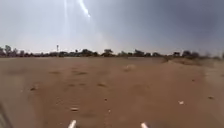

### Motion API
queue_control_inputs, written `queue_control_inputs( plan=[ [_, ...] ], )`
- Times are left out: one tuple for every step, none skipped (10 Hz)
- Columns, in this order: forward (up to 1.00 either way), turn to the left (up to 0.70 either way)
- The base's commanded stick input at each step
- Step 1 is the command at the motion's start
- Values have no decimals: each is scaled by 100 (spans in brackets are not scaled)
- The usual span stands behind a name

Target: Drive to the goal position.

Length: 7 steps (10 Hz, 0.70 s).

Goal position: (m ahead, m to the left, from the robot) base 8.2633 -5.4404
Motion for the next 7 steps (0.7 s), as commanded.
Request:
queue_control_inputs(
  plan=[
    [50,0],
    [50,0],
    [50,0],
    [50,0],
    [50,0],
    [50,-15],
    [50,-49]
  ],
)
